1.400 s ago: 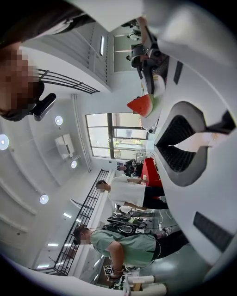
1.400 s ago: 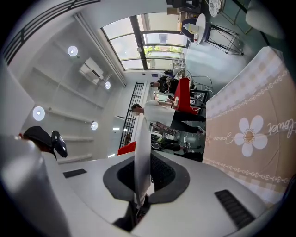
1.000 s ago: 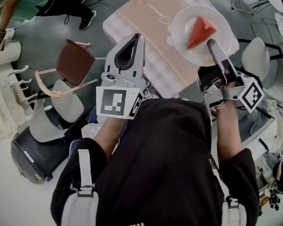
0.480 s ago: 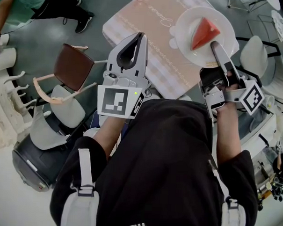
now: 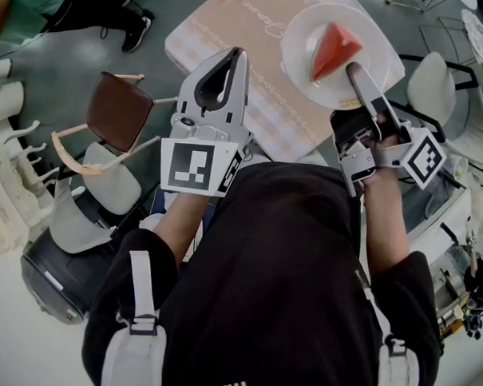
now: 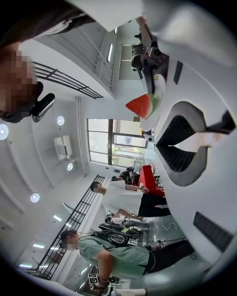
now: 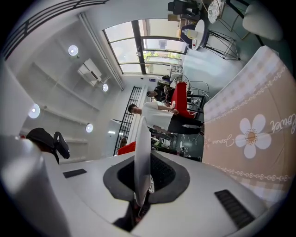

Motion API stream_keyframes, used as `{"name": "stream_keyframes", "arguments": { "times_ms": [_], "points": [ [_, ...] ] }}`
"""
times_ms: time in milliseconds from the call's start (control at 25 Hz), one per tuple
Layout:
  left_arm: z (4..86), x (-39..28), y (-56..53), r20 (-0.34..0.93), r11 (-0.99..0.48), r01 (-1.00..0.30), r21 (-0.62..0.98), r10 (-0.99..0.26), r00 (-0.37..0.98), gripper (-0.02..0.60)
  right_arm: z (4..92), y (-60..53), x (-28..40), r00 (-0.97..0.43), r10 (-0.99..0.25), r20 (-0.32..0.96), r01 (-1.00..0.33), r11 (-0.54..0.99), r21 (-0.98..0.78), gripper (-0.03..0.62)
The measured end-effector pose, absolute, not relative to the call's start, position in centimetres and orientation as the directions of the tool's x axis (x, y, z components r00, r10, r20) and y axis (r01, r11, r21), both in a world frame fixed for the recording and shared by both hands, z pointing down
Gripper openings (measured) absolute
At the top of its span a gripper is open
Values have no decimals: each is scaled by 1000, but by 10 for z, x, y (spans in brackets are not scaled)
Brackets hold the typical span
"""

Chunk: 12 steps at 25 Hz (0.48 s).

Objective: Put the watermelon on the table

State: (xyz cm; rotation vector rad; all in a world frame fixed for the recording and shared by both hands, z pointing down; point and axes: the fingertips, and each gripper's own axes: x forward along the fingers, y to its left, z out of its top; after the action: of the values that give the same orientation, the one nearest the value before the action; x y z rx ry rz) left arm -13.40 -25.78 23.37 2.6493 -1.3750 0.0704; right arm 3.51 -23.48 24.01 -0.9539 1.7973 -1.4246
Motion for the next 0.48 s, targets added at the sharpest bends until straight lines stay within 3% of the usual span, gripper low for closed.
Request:
{"name": "stream_keyframes", "arguments": {
  "times_ms": [480],
  "points": [
    [235, -112, -270, 138, -484, -871, 81, -860, 491, 11, 253, -268, 56, -628, -775, -65, -105, 167, -980, 18]
  ]
}}
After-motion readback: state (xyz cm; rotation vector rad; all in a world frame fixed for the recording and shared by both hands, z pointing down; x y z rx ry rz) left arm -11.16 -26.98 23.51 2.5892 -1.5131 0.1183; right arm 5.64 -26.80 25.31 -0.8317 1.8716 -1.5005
